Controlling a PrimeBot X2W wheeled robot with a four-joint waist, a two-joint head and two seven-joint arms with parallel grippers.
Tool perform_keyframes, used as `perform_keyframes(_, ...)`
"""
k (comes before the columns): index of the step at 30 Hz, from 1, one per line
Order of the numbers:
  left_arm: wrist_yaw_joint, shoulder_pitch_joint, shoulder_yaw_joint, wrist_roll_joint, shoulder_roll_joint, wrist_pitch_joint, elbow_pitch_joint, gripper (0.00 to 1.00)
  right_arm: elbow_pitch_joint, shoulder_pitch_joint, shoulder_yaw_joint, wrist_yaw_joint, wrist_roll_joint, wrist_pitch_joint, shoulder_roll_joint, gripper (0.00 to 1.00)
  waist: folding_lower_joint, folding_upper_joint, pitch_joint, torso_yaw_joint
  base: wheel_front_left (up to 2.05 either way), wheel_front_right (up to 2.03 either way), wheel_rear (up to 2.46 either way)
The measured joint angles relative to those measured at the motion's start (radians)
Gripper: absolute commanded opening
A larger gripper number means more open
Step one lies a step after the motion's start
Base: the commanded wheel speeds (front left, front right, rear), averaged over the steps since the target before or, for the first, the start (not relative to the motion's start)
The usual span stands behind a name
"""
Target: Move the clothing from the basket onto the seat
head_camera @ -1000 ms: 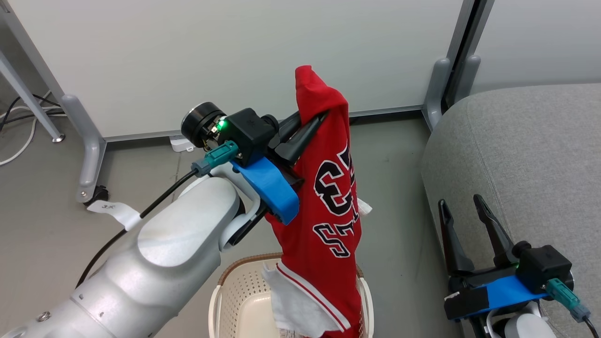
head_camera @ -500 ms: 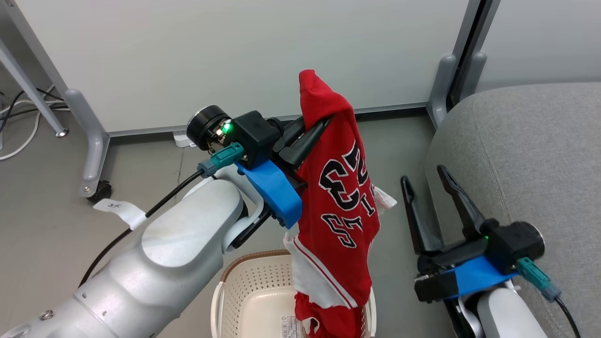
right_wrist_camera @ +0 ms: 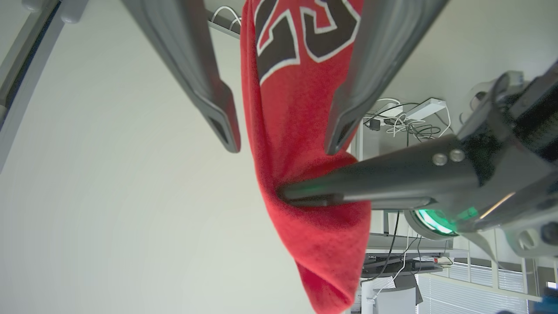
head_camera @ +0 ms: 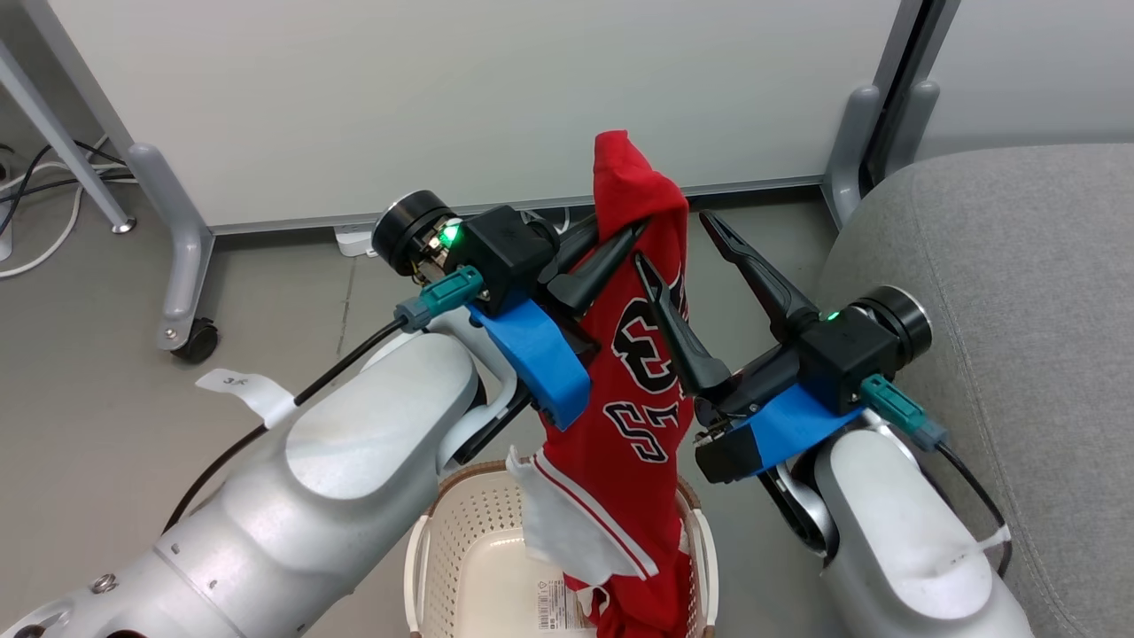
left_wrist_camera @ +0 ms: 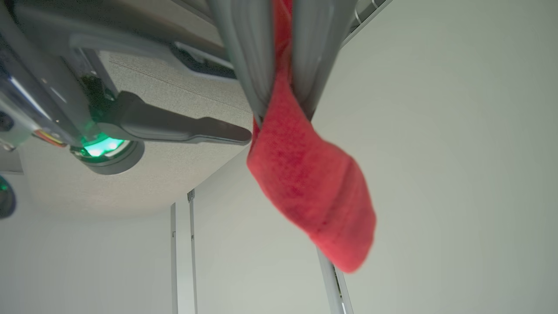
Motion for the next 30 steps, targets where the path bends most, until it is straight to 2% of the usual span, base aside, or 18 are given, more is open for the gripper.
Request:
perform_keyframes(12,0.0,-0.025,-0.025,0.004,-0.029,-0.001,-0.012,0.0,0.316,-0.093,0.067,0.0,0.019,0.0,-0.008,1.0,0.0,0.0,0.014,0.032,0.0,0.0,0.0)
perform_keyframes(13,0.0,-0.025,-0.025,0.004,-0.03,-0.001,-0.013,0.0,0.335,-0.094,0.073,0.0,0.026,0.0,-0.008,0.0,0.0,0.0,0.013,0.033,0.0,0.0,0.0)
perform_keyframes(19,0.0,-0.026,-0.019,0.006,-0.029,-0.001,-0.016,0.0,0.389,-0.099,0.094,0.0,0.056,-0.001,-0.007,0.0,0.0,0.0,0.008,0.033,0.0,0.0,0.0)
perform_keyframes(30,0.0,-0.018,-0.004,0.014,-0.028,-0.001,-0.019,0.0,0.385,-0.099,0.103,0.0,0.073,-0.001,-0.008,0.0,0.0,0.0,0.011,0.03,0.0,0.0,0.0)
